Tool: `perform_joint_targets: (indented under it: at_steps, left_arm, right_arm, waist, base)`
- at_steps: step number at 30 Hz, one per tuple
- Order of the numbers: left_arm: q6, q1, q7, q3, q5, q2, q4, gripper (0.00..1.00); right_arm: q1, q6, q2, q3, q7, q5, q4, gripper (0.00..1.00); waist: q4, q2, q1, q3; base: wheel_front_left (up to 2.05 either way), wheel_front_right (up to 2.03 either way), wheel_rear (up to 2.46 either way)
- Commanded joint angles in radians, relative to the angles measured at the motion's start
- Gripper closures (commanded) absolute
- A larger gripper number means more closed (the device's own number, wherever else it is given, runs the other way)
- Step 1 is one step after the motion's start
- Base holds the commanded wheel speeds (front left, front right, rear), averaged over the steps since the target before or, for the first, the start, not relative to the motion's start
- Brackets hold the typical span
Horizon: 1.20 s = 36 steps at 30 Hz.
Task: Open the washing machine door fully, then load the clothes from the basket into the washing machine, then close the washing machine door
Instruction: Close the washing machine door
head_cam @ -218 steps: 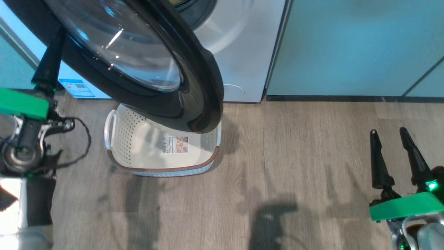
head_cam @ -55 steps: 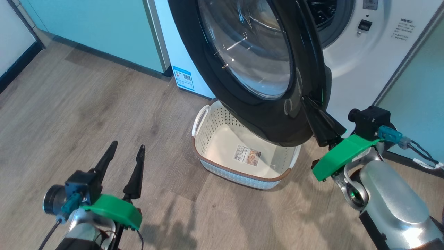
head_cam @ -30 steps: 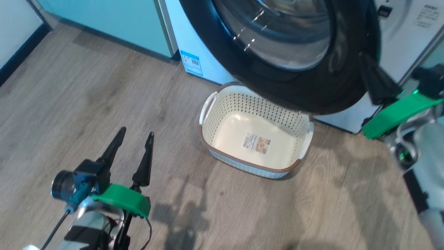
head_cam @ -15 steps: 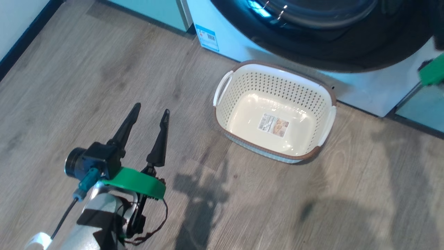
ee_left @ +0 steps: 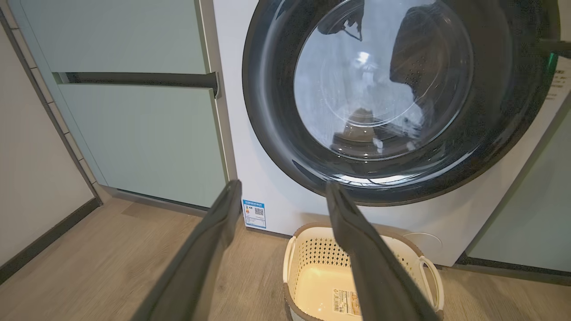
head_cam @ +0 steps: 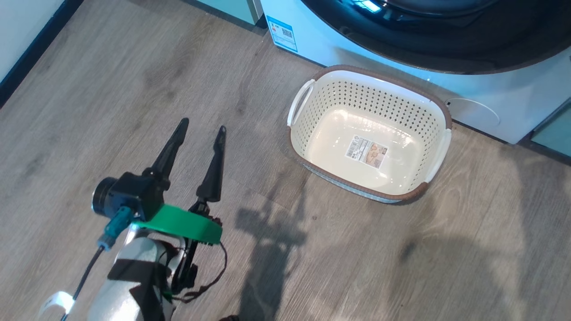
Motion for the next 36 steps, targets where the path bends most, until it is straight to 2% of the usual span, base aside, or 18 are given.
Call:
perform_joint_targets:
  at_steps: [1, 8, 20, 25, 36]
  left_arm:
    - [-0.006, -0.038, -0.005, 0.052, 0.012, 0.011, -0.026, 0.00]
    - [-0.027, -0.040, -0.005, 0.075, 0.032, -0.011, -0.016, 0.00]
    - [-0.046, -0.018, -0.005, 0.110, 0.061, -0.020, 0.006, 0.00]
    - [-0.054, 0.002, -0.005, 0.128, 0.060, -0.013, 0.018, 0.00]
    - [-0.066, 0.016, -0.005, 0.138, 0.058, 0.017, 0.051, 0.00]
  right_arm:
    - [-0.053, -0.004, -0.019, -0.004, -0.006, 0.000, -0.020, 1.00]
    - [-0.025, -0.004, -0.007, 0.009, -0.006, 0.006, -0.039, 1.00]
    - [0.128, -0.004, 0.020, 0.048, -0.006, 0.037, -0.148, 1.00]
    - [0.233, -0.004, 0.034, 0.039, -0.006, 0.045, -0.242, 1.00]
    - [0.466, -0.004, 0.083, -0.007, -0.006, 0.025, -0.417, 1.00]
  waist:
    - [0.002, 0.0000, 0.0000, 0.003]
    - [-0.003, 0.0000, 0.0000, -0.005]
    - [-0.039, 0.0000, 0.0000, -0.053]
    - [-0.077, 0.0000, 0.0000, -0.088]
    - [-0.203, 0.0000, 0.0000, -0.153]
  base:
    - [0.00, 0.00, 0.00]
    - [0.00, 0.00, 0.00]
    - [0.00, 0.00, 0.00]
    - [0.00, 0.00, 0.00]
    - [0.00, 0.00, 0.00]
